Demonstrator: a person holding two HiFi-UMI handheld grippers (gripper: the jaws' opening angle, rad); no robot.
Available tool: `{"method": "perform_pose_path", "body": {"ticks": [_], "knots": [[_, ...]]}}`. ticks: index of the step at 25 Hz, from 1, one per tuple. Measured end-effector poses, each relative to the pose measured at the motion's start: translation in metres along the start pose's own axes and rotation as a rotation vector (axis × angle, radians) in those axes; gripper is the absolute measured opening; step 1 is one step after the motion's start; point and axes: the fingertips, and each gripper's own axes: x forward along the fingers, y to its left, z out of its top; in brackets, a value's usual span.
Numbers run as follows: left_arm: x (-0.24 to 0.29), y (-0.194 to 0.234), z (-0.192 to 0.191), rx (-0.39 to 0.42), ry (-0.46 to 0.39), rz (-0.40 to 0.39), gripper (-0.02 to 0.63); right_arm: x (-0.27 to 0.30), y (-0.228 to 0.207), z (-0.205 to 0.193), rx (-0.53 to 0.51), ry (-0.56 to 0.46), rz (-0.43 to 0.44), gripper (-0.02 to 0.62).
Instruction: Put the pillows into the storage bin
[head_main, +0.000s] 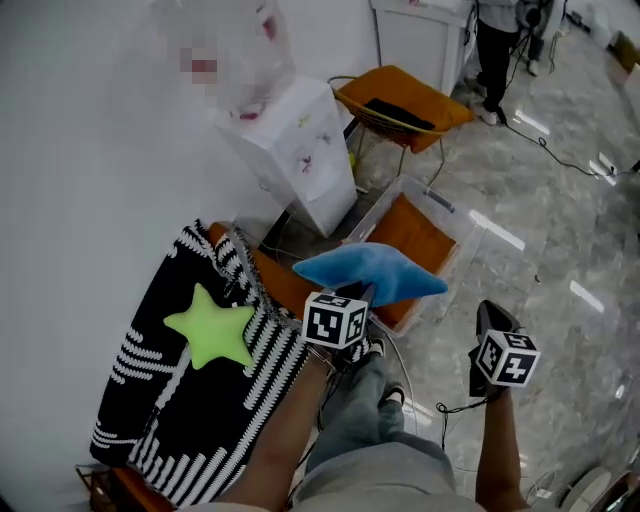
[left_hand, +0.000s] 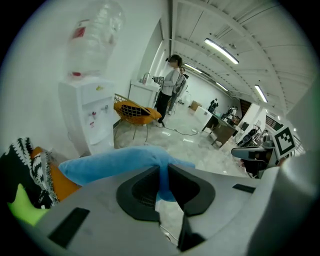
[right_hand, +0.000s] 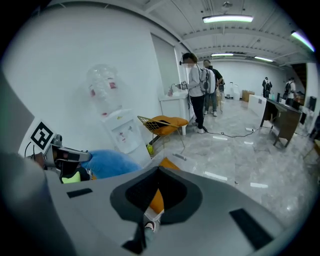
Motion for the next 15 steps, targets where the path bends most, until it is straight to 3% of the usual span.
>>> {"method": "perform_pose_path", "body": {"ticks": [5, 15], "knots": [[0.066, 0.022, -0.001, -0.001, 0.075, -0.047, 0.049, 0.046, -0.009, -0.006, 0.007, 0.06, -0.029, 0.002], [0.224, 0.089, -0.043, 0.02, 0.179, -0.078, 0.052, 0.163, -0.041, -0.064, 0.089, 0.141, -0.067, 0.002]]}}
